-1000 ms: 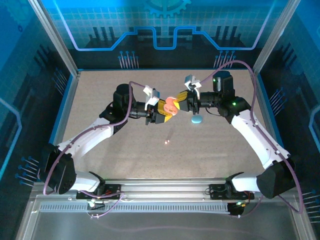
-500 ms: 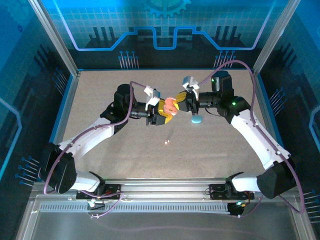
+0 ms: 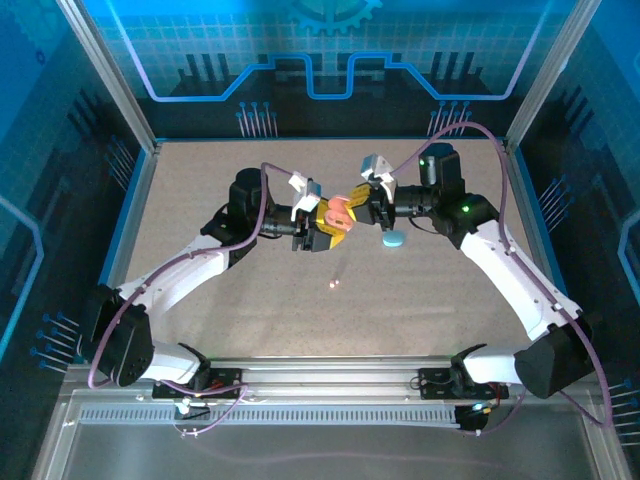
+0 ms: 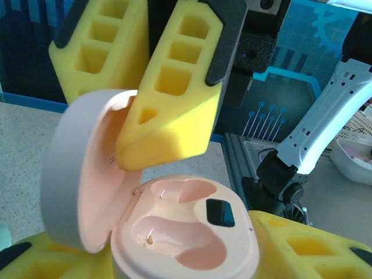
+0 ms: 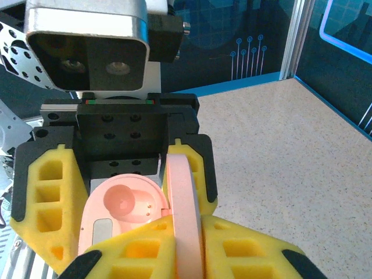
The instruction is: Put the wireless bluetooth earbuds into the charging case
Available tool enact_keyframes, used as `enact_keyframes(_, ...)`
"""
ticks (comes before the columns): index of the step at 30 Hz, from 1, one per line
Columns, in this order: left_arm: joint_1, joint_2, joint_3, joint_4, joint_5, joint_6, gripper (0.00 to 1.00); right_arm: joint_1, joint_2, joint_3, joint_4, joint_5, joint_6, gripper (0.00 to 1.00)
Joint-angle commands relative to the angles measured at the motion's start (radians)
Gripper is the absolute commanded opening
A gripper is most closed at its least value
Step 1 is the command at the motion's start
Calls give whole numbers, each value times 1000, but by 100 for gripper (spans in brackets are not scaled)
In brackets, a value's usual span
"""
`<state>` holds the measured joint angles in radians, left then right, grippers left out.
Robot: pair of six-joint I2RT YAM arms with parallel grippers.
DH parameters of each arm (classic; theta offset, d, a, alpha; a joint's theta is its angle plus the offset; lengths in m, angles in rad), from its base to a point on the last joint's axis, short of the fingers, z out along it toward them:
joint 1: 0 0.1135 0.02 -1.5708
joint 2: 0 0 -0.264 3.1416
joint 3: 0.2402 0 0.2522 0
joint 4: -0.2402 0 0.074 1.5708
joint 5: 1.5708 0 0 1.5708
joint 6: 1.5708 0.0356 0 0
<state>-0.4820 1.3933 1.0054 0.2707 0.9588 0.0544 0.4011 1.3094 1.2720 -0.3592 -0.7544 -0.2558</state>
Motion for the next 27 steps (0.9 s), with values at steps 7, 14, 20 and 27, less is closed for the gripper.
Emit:
enact_keyframes(7,-4,12,28,-25,0,18,54,14,-28,14,-9,10,-35,19)
enact_keyframes(14,-3,12,25,-19,-1,13,56,17,-31,10,-4,13,-33,19)
enact_keyframes(20,-4,16,27,-25,-3,9,45,18,-34,7,-2,8,-26,16)
enact_keyframes(27,-3,17,30,-26,-12,5,39,19,-41,-5,1,6,-33,15)
